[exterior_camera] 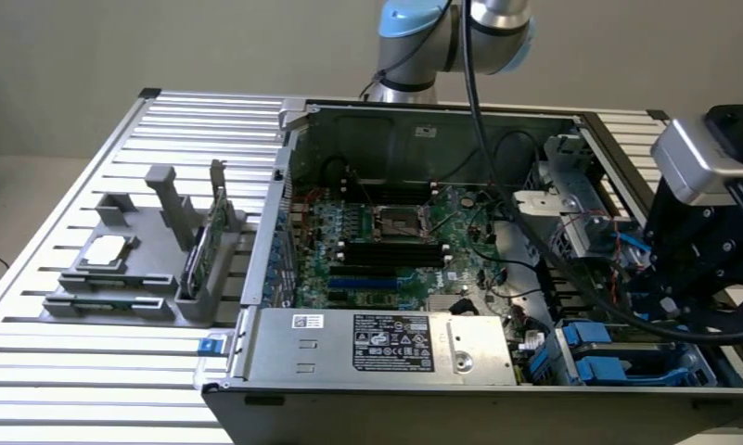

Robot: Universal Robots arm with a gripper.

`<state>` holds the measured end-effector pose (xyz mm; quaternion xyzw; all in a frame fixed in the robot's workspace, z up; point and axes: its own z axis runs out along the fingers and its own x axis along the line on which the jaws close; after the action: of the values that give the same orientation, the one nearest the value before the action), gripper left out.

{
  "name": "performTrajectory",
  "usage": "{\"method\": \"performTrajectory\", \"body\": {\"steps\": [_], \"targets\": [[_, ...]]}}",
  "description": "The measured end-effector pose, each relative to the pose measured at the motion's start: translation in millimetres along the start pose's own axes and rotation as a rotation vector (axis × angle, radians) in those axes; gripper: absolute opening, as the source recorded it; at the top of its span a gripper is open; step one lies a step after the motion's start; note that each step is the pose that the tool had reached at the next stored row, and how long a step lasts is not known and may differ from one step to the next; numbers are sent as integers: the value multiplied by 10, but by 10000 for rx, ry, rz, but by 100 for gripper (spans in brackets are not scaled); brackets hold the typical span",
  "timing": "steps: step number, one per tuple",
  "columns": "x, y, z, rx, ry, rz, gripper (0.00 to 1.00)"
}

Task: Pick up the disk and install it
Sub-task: 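Insert the first disk wire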

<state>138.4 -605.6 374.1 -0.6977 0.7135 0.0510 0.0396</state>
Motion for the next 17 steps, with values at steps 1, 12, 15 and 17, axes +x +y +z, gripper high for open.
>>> {"method": "performTrajectory", "body": {"steps": [1,12,15,17], "targets": [[0,0,2,20,-1,153,25],[4,-1,28,205,-28,1703,25],[5,-1,34,240,-35,2089,25],[5,-1,39,261,-39,2339,25]]}}
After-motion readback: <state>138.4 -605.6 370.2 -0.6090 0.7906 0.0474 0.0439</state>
